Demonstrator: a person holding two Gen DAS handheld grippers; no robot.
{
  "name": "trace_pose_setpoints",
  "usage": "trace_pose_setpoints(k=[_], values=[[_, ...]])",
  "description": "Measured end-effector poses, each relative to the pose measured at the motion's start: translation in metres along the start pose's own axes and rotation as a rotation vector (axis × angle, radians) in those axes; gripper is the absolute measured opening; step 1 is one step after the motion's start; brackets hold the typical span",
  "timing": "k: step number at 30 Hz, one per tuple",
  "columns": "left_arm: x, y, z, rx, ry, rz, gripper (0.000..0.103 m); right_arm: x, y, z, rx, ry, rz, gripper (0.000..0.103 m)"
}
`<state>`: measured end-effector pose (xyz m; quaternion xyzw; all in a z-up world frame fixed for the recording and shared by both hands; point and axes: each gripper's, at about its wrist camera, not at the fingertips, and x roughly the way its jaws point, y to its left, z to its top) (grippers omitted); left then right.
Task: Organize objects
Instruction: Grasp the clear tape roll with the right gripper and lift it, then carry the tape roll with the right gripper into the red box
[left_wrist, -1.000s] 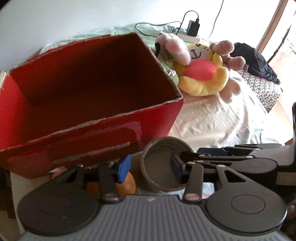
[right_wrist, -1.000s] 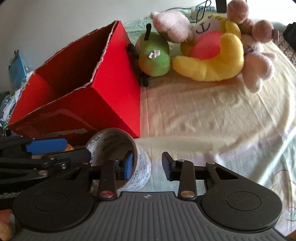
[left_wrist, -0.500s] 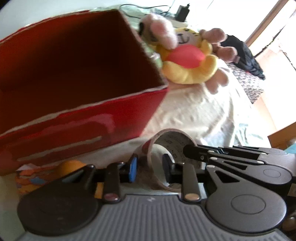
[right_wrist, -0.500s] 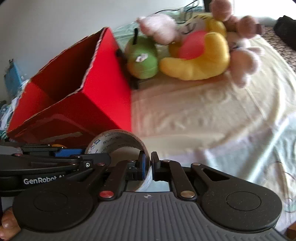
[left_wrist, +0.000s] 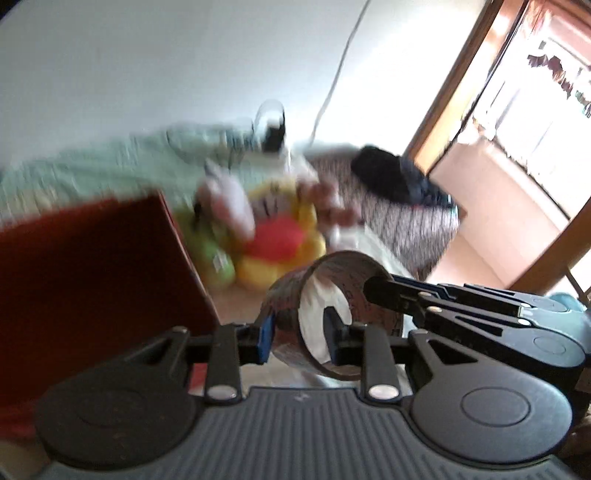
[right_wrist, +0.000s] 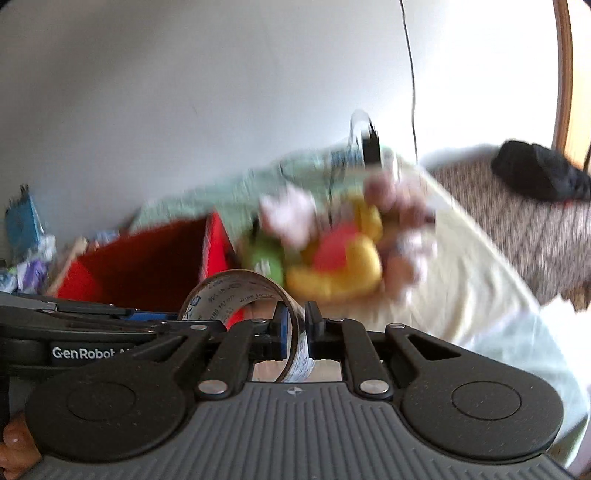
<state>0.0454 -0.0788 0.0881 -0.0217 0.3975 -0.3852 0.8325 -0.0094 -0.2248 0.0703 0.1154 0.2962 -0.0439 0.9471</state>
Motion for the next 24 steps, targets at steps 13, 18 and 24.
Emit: trace_pose_setpoints(k=[13, 18, 24], values=[[-0.035, 0.107, 0.031, -0.14, -0.104, 0.167, 0.027, 0.07, 0.073, 0.06, -0.117, 0.068, 0.203, 0.011], [-0.001, 0.15, 0.027, -0.232, -0.021, 0.197, 0.027, 0.118, 0.103, 0.052, -0.181, 0.203, 0.187, 0.011], [0.038, 0.177, 0.015, -0.281, 0.08, 0.21, 0.027, 0.17, 0.115, 0.04, -0.244, 0.333, 0.123, 0.01]])
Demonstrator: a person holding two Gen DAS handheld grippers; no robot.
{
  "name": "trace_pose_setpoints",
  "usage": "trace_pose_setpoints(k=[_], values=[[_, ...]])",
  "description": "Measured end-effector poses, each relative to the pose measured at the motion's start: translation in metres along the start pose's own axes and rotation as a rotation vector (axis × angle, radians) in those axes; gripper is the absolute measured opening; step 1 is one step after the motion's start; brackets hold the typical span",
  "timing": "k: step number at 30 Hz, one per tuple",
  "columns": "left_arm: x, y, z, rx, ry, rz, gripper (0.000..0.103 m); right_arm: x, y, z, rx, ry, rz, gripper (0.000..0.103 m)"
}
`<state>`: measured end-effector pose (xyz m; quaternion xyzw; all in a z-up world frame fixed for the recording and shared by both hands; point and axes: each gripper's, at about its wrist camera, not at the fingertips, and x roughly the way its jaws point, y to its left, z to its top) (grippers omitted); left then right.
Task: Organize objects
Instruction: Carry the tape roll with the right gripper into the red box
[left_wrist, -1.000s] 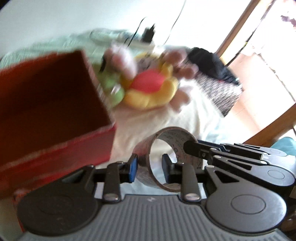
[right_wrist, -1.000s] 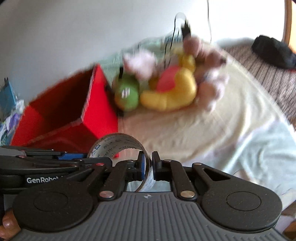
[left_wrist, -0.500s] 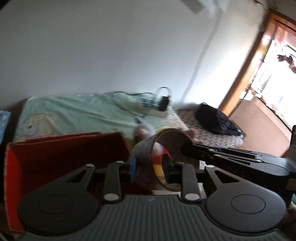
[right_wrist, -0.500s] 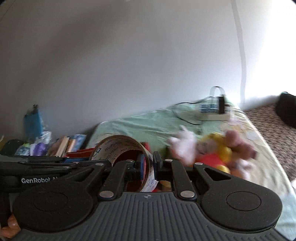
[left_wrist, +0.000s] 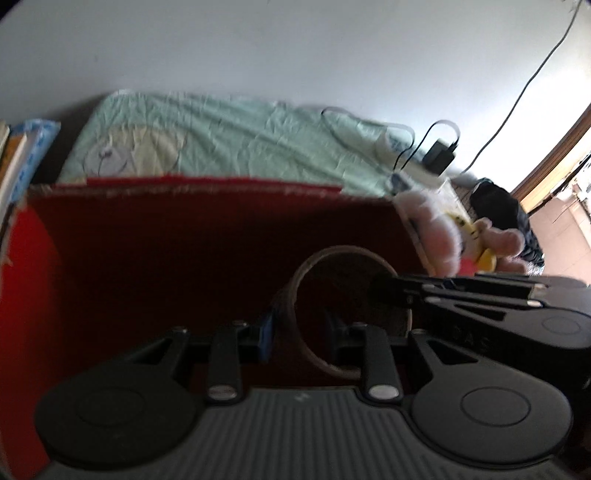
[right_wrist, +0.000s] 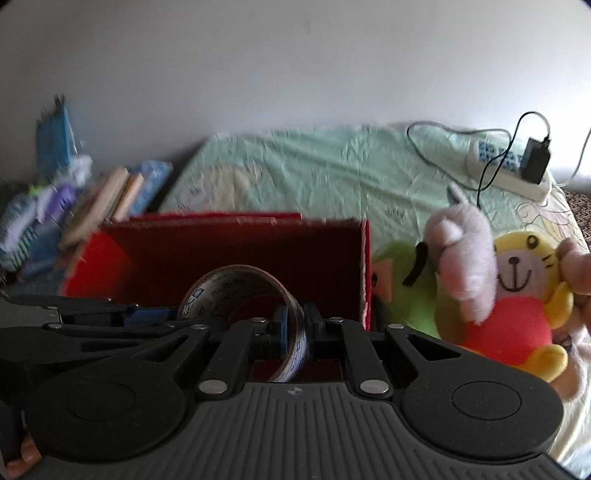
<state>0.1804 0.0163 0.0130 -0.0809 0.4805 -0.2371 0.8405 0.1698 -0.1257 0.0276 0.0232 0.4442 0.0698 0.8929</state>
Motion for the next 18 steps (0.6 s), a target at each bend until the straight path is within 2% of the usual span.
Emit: trace_pose_setpoints(k=[4, 9, 12, 14, 16, 18], values=[[0.007, 0.006, -0.003, 0.031, 0.012, 0.032, 0.027, 0.02, 0.004, 0.001, -0.039, 0.052, -0.06, 0.01], [0.008, 0.014, -0.006, 0.055, 0.01, 0.112, 0.028, 0.028, 0.012, 0.009, -0.104, 0.085, -0.102, 0.009], [0.011, 0.019, -0.008, 0.061, 0.023, 0.177, 0.028, 0.037, 0.021, 0.013, -0.163, 0.096, -0.138, 0.01], [0.008, 0.022, -0.008, 0.052, 0.014, 0.176, 0.029, 0.04, 0.023, 0.015, -0.185, 0.089, -0.165, 0.01], [0.008, 0.02, -0.009, 0.078, 0.004, 0.235, 0.029, 0.045, 0.021, 0.019, -0.184, 0.084, -0.178, 0.01], [0.008, 0.02, -0.009, 0.086, -0.004, 0.262, 0.03, 0.043, 0.017, 0.022, -0.168, 0.087, -0.166, 0.011]])
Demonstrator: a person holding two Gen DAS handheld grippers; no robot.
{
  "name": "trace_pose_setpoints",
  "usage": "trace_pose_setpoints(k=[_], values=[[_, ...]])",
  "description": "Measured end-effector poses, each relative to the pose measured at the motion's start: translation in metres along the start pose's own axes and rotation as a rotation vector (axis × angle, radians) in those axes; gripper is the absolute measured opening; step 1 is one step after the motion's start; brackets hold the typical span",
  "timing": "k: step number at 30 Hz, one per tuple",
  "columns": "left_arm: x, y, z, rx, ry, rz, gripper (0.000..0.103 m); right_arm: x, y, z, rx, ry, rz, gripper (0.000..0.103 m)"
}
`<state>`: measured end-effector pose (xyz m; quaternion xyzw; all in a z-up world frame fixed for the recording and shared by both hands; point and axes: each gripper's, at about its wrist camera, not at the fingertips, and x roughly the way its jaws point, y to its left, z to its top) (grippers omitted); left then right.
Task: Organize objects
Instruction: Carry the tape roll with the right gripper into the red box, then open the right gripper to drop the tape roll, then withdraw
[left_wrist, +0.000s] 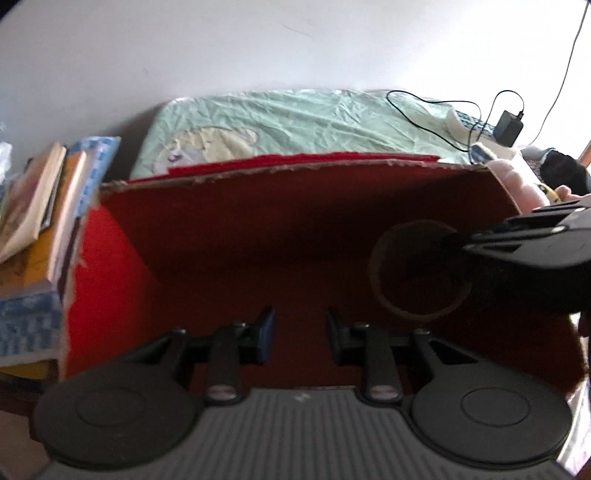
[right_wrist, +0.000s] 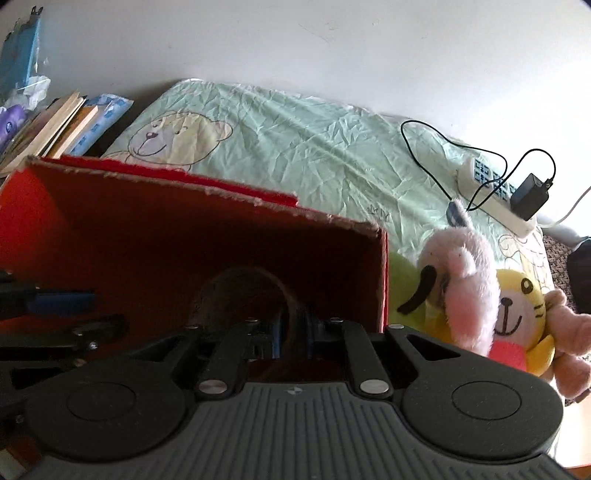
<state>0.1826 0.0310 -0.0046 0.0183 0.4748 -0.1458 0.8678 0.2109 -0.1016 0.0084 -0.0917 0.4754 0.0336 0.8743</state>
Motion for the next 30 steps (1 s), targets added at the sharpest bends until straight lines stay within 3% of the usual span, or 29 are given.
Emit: trace_pose_setpoints(k=[2, 5, 14, 20, 25, 30], values=[[0.0, 0.002, 0.001, -0.006, -0.009, 0.023, 0.03, -0.003, -0.006, 0.002, 0.041, -0.005, 0.03, 0.02], [-0.001, 0.005, 0.002, -0.019, -0.016, 0.039, 0.03, -0.012, -0.018, 0.001, 0.109, -0.035, 0.077, 0.024], [-0.002, 0.001, 0.001, 0.02, -0.03, 0.08, 0.034, -0.027, -0.021, -0.013, 0.18, -0.038, 0.224, 0.023], [-0.008, -0.005, 0.001, 0.026, -0.034, 0.12, 0.037, -0.04, -0.016, -0.028, 0.194, -0.085, 0.199, 0.023], [-0.023, -0.019, -0.003, 0.073, -0.071, 0.175, 0.05, -0.05, -0.018, -0.042, 0.238, -0.127, 0.18, 0.023], [-0.042, -0.024, -0.008, 0.081, -0.08, 0.184, 0.051, -0.058, -0.018, -0.052, 0.264, -0.142, 0.171, 0.023]])
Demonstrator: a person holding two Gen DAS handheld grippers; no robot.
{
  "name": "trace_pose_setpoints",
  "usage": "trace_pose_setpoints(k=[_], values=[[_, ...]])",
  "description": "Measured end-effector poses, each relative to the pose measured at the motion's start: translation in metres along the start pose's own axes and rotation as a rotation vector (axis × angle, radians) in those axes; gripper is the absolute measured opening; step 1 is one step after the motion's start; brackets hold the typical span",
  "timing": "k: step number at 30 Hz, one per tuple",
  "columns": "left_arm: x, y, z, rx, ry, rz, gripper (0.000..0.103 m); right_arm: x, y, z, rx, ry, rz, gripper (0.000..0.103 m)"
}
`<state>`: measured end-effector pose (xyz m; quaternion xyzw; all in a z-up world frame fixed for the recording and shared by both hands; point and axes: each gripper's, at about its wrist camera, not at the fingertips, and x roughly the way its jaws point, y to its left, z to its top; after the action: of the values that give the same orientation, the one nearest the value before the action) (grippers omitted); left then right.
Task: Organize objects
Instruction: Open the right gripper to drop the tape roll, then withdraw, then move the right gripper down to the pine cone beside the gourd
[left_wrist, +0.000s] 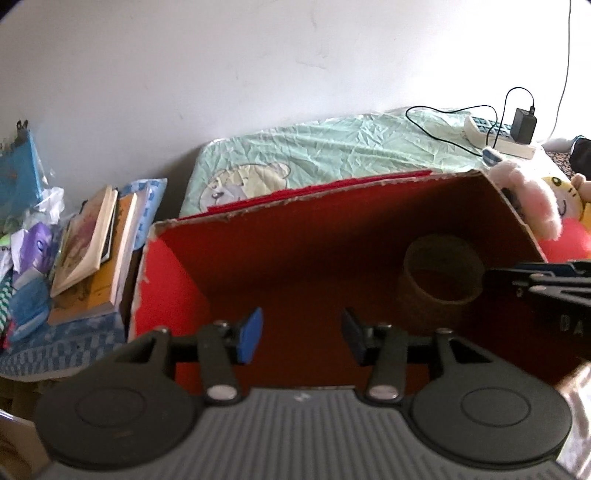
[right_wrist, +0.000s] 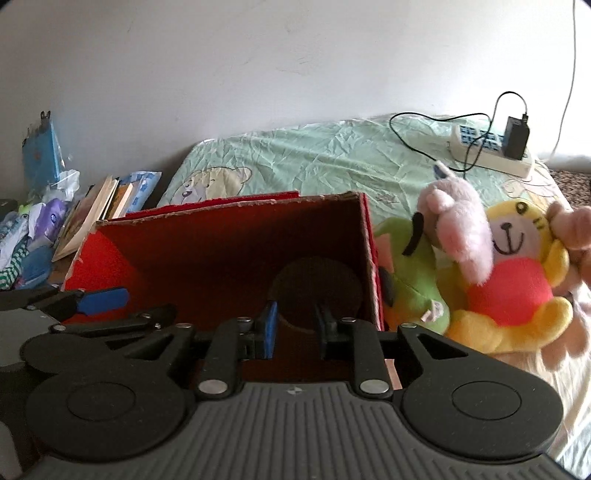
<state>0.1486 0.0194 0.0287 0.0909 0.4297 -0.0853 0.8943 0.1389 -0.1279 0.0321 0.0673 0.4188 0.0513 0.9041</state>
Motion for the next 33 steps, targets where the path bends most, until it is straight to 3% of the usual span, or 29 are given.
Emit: trace_pose_setpoints(k=[14, 33], values=[[-0.066, -0.01, -0.022, -0.002, -0.031, 0.039, 0.056, -0.053, 0.003, -0.026, -0.015, -0.09, 0.041, 0.024], [-0.112, -0.045, -0.062, -0.005, -0.023, 0.09, 0.056, -0.093, -0.018, -0.065, 0.013, -0.077, 0.127, 0.025]])
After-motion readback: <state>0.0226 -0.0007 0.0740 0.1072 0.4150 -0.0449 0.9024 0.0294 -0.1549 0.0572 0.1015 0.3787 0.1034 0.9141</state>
